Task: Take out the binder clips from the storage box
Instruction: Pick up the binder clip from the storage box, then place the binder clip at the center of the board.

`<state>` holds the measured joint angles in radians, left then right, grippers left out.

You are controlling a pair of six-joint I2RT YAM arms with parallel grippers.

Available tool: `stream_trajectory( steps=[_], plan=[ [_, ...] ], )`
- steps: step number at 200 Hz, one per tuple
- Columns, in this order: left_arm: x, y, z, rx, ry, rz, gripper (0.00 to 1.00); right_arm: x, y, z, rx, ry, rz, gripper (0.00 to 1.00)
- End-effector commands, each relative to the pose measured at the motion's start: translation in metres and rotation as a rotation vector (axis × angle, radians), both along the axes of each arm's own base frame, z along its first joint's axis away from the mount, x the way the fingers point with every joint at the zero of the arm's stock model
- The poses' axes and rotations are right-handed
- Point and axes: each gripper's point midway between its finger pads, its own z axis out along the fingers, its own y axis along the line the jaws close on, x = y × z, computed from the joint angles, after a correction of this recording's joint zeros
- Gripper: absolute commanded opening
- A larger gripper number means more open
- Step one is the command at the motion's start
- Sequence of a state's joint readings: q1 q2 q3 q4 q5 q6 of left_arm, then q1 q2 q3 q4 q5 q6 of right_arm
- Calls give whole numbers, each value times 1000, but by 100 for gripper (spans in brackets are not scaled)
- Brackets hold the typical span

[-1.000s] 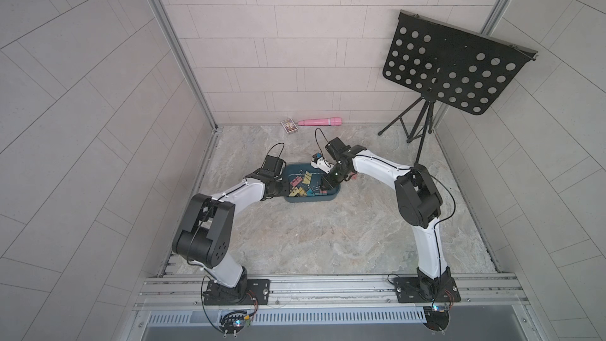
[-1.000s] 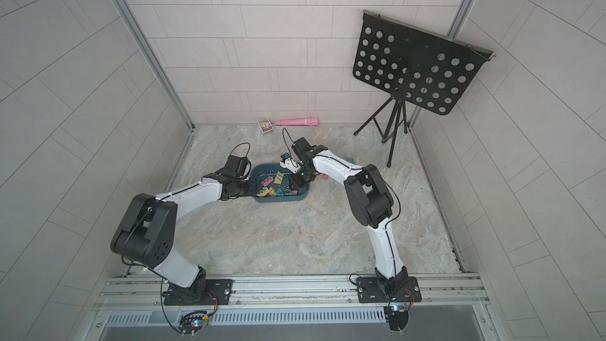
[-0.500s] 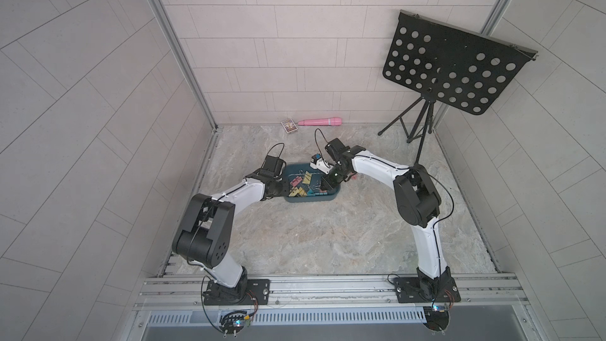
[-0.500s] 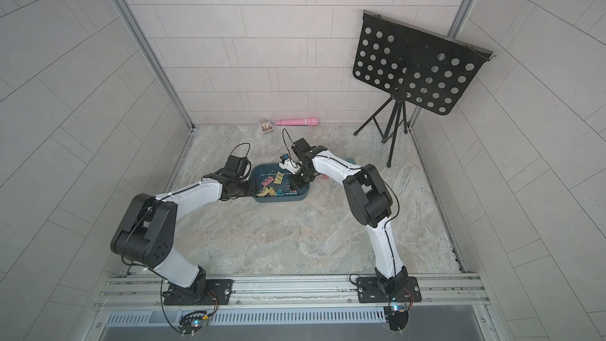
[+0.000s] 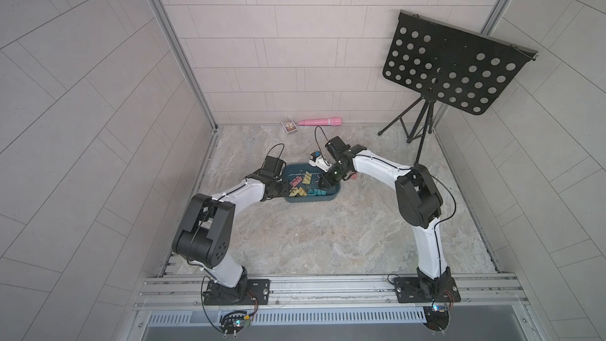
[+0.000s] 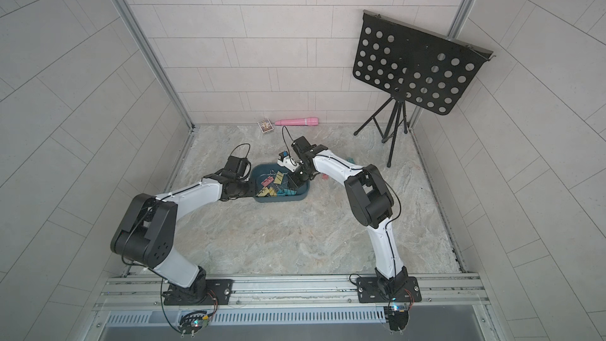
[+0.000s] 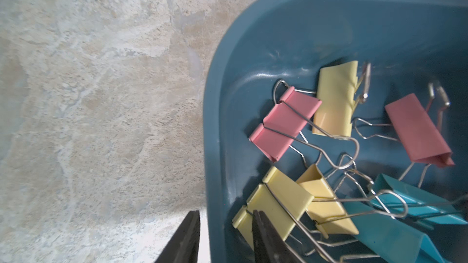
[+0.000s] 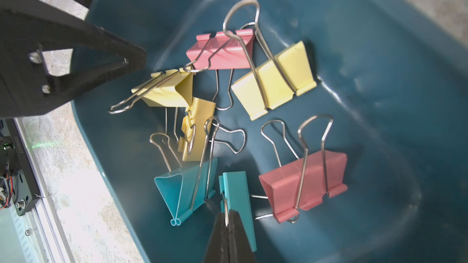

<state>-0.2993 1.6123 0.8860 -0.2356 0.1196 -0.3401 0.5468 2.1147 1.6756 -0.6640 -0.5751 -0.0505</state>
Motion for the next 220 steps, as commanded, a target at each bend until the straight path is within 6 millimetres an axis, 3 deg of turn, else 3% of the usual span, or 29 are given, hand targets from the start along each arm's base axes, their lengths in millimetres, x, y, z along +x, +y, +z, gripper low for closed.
stream_trajectory(
  steps=[1,94,163,220],
  plan=[
    [-2,4,-2,9,4,6,43,6,2,34,44,-58,-16,2],
    [-3,5,-3,11,5,7,43,13,-7,57,86,-94,-58,0],
    [-3,5,-3,11,5,6,42,20,-20,63,89,-112,-102,0],
    [-2,4,-2,9,6,7,42,32,-37,84,147,-151,-180,0]
  ],
)
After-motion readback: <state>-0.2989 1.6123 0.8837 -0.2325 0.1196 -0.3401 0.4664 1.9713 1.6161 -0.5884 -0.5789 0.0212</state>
